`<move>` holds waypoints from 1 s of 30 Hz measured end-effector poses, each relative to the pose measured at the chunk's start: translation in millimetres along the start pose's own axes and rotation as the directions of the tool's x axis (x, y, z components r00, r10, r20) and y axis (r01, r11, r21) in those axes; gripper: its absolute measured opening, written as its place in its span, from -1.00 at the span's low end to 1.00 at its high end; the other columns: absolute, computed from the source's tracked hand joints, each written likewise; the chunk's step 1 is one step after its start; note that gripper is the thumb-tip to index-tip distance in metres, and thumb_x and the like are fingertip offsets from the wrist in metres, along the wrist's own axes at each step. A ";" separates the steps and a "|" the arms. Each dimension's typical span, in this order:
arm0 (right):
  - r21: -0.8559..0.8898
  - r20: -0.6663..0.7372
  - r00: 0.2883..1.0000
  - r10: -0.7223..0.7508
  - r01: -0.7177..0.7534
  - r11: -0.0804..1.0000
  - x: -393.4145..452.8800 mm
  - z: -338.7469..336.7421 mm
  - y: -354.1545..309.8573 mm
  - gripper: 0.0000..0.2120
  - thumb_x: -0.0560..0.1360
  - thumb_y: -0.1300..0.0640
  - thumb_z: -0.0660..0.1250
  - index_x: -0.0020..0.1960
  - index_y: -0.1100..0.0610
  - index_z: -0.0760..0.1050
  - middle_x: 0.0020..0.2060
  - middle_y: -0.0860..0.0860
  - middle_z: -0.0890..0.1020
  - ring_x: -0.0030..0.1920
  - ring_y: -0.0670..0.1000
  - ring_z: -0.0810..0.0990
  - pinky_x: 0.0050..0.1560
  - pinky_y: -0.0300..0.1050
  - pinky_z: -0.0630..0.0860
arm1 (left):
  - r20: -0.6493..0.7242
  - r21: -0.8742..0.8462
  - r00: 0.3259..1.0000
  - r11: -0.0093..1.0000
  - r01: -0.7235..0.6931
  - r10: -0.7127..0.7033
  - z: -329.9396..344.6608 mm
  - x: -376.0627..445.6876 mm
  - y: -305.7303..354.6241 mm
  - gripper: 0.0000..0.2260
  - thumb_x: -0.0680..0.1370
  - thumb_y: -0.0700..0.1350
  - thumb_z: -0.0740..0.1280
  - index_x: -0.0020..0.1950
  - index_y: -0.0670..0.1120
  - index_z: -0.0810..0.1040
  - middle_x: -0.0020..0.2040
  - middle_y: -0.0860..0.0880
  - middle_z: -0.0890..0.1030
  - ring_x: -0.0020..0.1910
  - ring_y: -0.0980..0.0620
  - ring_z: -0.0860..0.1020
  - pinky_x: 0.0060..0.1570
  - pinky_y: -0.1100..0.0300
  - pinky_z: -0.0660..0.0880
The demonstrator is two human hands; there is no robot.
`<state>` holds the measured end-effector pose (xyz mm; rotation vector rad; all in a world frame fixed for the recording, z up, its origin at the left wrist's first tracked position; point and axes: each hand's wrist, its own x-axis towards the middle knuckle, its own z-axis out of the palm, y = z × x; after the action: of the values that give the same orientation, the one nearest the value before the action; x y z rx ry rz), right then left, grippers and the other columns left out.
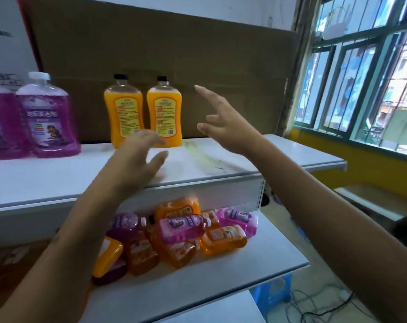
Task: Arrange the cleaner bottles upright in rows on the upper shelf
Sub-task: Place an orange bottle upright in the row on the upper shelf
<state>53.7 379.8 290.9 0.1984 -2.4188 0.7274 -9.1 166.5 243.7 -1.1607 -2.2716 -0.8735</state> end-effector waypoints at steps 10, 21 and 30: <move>0.509 -0.146 0.943 0.299 -0.188 0.840 -204.2 -23.1 63.0 -0.73 0.58 0.24 0.25 0.25 0.08 0.53 0.09 0.02 0.67 0.06 0.06 0.67 -0.01 -0.09 0.63 | 0.132 -0.535 0.976 0.841 -0.076 0.172 138.5 -58.9 60.0 -0.81 0.57 0.02 0.25 0.11 0.06 0.59 0.05 0.19 0.61 0.08 0.15 0.58 0.02 0.38 0.45; 0.003 0.163 0.900 0.404 -0.410 0.912 -211.5 125.8 259.4 -0.48 0.53 0.25 0.40 0.45 0.08 0.36 0.41 0.02 0.45 0.38 -0.01 0.40 0.35 -0.32 0.36 | 0.542 0.050 0.807 0.967 0.249 -0.236 316.8 -67.0 -13.1 -0.41 0.55 -0.07 0.37 0.53 -0.07 0.22 0.52 0.01 0.25 0.47 -0.04 0.28 0.43 0.02 0.26; -0.348 0.282 0.864 0.416 -0.312 0.884 -182.3 180.0 297.9 -0.28 0.47 0.14 0.49 0.54 0.01 0.26 0.50 0.08 0.32 0.45 0.24 0.34 0.37 0.25 0.43 | 0.458 0.328 0.874 0.945 0.000 -0.159 356.6 -73.3 -42.3 -0.26 0.50 -0.24 0.41 0.58 -0.14 0.08 0.56 -0.08 0.20 0.53 -0.08 0.16 0.50 0.06 0.07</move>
<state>21.1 526.7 -72.1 -0.2925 -2.9166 0.5123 -38.6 358.5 -67.1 -1.2371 -2.7424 -0.2258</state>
